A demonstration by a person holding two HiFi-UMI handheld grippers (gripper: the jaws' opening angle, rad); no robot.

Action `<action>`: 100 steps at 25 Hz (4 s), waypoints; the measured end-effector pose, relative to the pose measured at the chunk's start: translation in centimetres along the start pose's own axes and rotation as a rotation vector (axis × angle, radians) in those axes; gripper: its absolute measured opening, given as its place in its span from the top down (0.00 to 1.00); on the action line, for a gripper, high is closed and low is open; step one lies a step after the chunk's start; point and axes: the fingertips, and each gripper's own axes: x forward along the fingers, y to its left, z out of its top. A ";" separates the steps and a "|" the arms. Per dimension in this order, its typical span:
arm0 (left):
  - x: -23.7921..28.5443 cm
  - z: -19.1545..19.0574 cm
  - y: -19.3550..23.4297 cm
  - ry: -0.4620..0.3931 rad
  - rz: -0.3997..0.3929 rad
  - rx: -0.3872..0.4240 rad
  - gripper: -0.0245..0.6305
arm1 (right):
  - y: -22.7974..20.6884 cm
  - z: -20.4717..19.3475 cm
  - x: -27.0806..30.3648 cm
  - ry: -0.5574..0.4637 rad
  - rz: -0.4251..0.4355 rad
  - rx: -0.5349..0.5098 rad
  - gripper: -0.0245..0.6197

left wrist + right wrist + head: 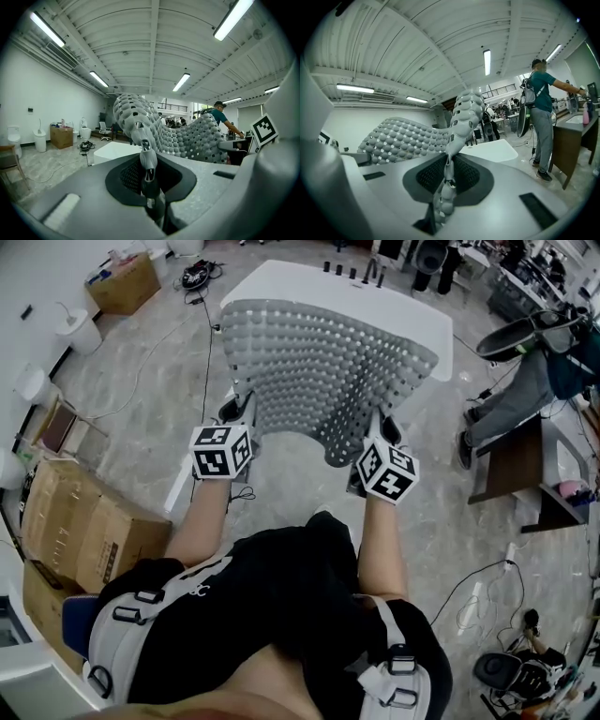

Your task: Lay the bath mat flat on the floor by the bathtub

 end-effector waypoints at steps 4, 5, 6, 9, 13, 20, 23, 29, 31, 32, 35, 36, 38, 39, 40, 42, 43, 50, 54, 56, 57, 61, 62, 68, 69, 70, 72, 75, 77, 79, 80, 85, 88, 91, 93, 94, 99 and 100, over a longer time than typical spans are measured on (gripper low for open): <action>0.8 0.0 1.0 0.003 0.001 0.013 0.91 | 0.3 -0.3 1.3 -0.006 0.008 0.021 0.90; 1.1 -0.1 1.3 0.002 0.001 0.017 0.91 | 0.3 -0.5 1.8 -0.008 0.007 0.026 0.90; 1.6 -0.1 1.7 0.003 0.001 0.021 0.91 | 0.2 -0.6 2.4 -0.010 0.004 0.031 0.90; 3.5 -0.5 2.9 0.013 0.002 0.028 0.91 | 0.2 -1.1 4.5 -0.010 -0.001 0.043 0.90; 7.5 -0.1 4.4 0.030 0.003 0.048 0.91 | -0.2 -1.2 8.5 -0.005 0.002 0.050 0.90; 16.6 1.3 6.8 0.056 0.003 0.095 0.91 | -2.3 -0.8 18.6 0.034 -0.002 0.088 0.90; 21.2 2.5 8.7 0.075 0.000 0.077 0.91 | -2.9 -0.4 23.8 0.055 -0.008 0.110 0.90; 29.8 5.6 12.0 0.087 0.010 0.070 0.91 | -3.3 2.1 33.1 0.083 0.006 0.098 0.90; 32.3 6.3 12.7 0.091 0.015 0.066 0.91 | -3.4 3.1 35.8 0.090 0.013 0.084 0.90; 33.3 6.5 13.1 0.094 0.017 0.063 0.91 | -3.3 3.5 37.0 0.092 0.018 0.078 0.90; 35.8 6.7 14.7 0.103 0.024 0.050 0.91 | -3.1 4.0 40.0 0.102 0.021 0.070 0.90; 36.5 6.7 15.3 0.108 0.028 0.042 0.91 | -3.2 4.0 40.8 0.109 0.018 0.070 0.90; 37.6 6.5 16.2 0.120 0.039 0.025 0.91 | -3.3 3.9 42.1 0.125 0.016 0.069 0.90; 38.1 6.3 16.6 0.129 0.042 0.020 0.91 | -3.4 3.8 42.6 0.135 0.016 0.067 0.90; 38.6 6.1 16.9 0.139 0.043 0.017 0.91 | -3.5 3.6 43.0 0.145 0.015 0.064 0.90; 39.7 5.8 17.9 0.163 0.035 0.016 0.91 | -3.5 3.3 44.1 0.166 0.003 0.063 0.90; 40.3 5.6 18.4 0.175 0.027 0.014 0.91 | -3.4 3.1 44.7 0.176 -0.006 0.063 0.90; 44.0 2.3 20.3 0.279 -0.079 0.016 0.91 | -2.9 -0.6 46.1 0.251 -0.104 0.091 0.90; 46.2 0.4 22.3 0.359 -0.126 0.013 0.91 | -2.4 -3.4 47.2 0.321 -0.158 0.123 0.90; 46.9 -1.0 23.2 0.403 -0.153 0.004 0.91 | -2.4 -5.0 47.2 0.354 -0.193 0.134 0.90; 47.2 -1.7 23.7 0.425 -0.165 -0.003 0.91 | -2.2 -5.9 47.2 0.368 -0.209 0.140 0.90; 48.1 -5.3 24.8 0.521 -0.204 -0.041 0.91 | -2.5 -9.8 46.8 0.440 -0.266 0.176 0.90; 48.4 -6.3 24.9 0.545 -0.211 -0.044 0.91 | -2.8 -10.8 46.8 0.459 -0.279 0.186 0.90; 50.1 -12.3 25.5 0.681 -0.252 -0.070 0.90 | -4.3 -17.0 47.6 0.555 -0.323 0.276 0.90; 50.5 -13.6 25.7 0.706 -0.257 -0.080 0.90 | -4.4 -18.4 48.1 0.573 -0.324 0.293 0.90; 50.9 -15.0 26.0 0.730 -0.261 -0.087 0.90 | -4.6 -19.8 48.6 0.593 -0.329 0.305 0.90; 51.9 -18.5 26.6 0.775 -0.267 -0.092 0.90 | -5.5 -23.1 49.4 0.638 -0.347 0.319 0.90; 53.6 -25.6 27.3 0.834 -0.280 -0.104 0.90 | -7.4 -29.2 50.2 0.705 -0.386 0.332 0.90; 54.5 -31.3 27.7 0.885 -0.284 -0.122 0.90 | -9.2 -34.3 50.4 0.759 -0.404 0.351 0.90; 55.6 -36.8 27.7 0.940 -0.268 -0.137 0.90 | -11.8 -39.3 50.7 0.814 -0.418 0.370 0.90; 56.5 -39.4 27.8 0.964 -0.258 -0.141 0.90 | -13.2 -41.7 50.9 0.838 -0.427 0.382 0.90; 61.0 -51.5 29.1 1.011 -0.199 -0.133 0.90 | -18.3 -53.5 53.3 0.889 -0.442 0.438 0.89; 62.7 -58.5 29.6 1.020 -0.176 -0.125 0.90 | -20.6 -60.2 54.5 0.902 -0.416 0.468 0.89; 64.8 -64.5 29.6 1.030 -0.170 -0.080 0.89 | -23.4 -66.1 56.6 0.926 -0.394 0.429 0.89; 66.0 -68.4 29.7 1.036 -0.173 -0.054 0.88 | -25.1 -69.5 58.4 0.939 -0.377 0.379 0.89; 66.6 -70.2 29.8 1.037 -0.172 -0.052 0.88 | -26.0 -71.0 59.3 0.944 -0.367 0.352 0.89; 69.3 -77.5 31.6 1.034 -0.133 -0.053 0.87 | -29.5 -77.5 63.2 0.964 -0.357 0.280 0.88; 69.7 -78.4 32.4 1.036 -0.115 -0.048 0.87 | -30.2 -78.4 63.8 0.964 -0.366 0.282 0.88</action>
